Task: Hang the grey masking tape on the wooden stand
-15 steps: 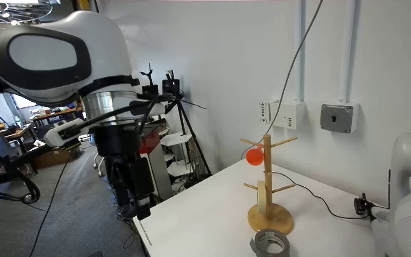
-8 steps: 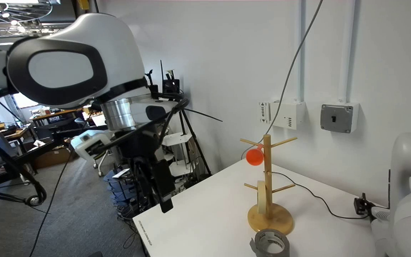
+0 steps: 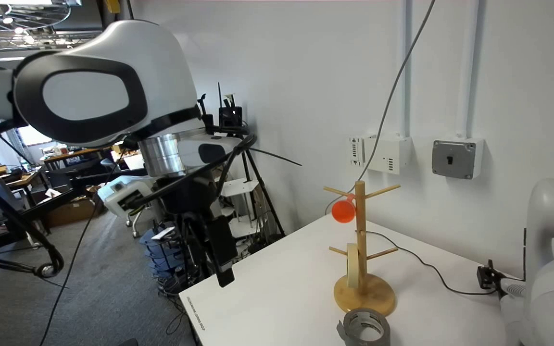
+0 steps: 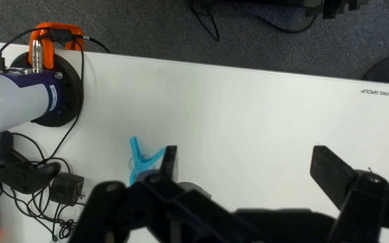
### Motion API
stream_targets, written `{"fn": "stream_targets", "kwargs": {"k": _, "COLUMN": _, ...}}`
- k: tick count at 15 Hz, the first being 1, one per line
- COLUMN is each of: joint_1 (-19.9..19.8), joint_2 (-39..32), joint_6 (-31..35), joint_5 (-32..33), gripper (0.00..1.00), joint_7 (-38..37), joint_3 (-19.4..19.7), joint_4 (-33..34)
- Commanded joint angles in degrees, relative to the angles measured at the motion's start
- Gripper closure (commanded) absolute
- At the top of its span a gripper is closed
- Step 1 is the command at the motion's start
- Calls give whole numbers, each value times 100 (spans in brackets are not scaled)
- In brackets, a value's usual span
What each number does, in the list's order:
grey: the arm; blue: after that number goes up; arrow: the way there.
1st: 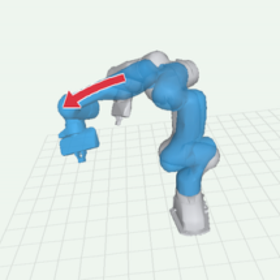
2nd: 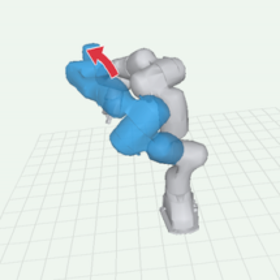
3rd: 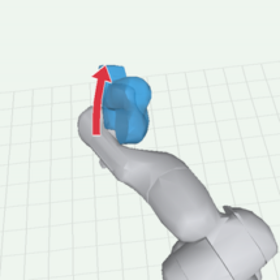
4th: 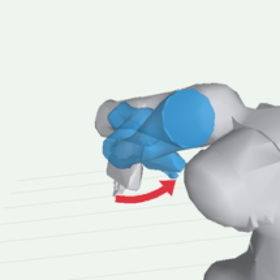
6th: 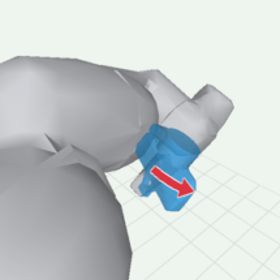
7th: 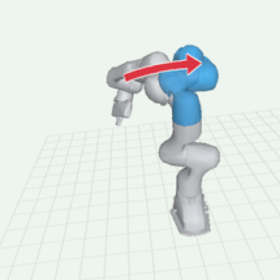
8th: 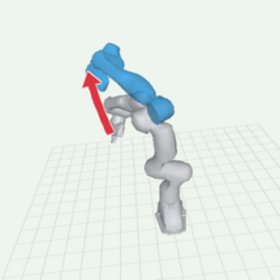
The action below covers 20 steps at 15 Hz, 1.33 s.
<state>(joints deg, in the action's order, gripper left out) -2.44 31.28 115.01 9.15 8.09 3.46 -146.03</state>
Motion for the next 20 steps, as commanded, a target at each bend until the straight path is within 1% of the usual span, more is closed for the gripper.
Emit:
{"fn": "stream_targets", "kwargs": {"k": 1, "joint_1": 7, "joint_2": -1, "joint_6": -13, "joint_5": 0, "gripper": 0, "joint_7": -3, "joint_3": 4, "joint_4": 9}}
{"fn": "stream_targets", "kwargs": {"k": 5, "joint_1": -58, "joint_2": -475, "joint_6": 24, "joint_5": 29, "gripper": 0, "joint_7": -397, "joint_3": -98, "joint_4": 188}}
{"fn": "stream_targets", "kwargs": {"k": 10, "joint_1": -138, "joint_2": -1453, "joint_6": 332, "joint_5": 117, "gripper": 0, "joint_7": -1084, "joint_3": -170, "joint_4": 523}}
{"fn": "stream_targets", "kwargs": {"k": 16, "joint_1": -249, "joint_2": -2449, "joint_6": 979, "joint_5": 78, "gripper": 0, "joint_7": -1982, "joint_3": -78, "joint_4": 1042}}
{"fn": "stream_targets", "kwargs": {"k": 20, "joint_1": -365, "joint_2": -2935, "joint_6": 1188, "joint_5": 36, "gripper": 0, "joint_7": -2412, "joint_3": 62, "joint_4": 1415}}
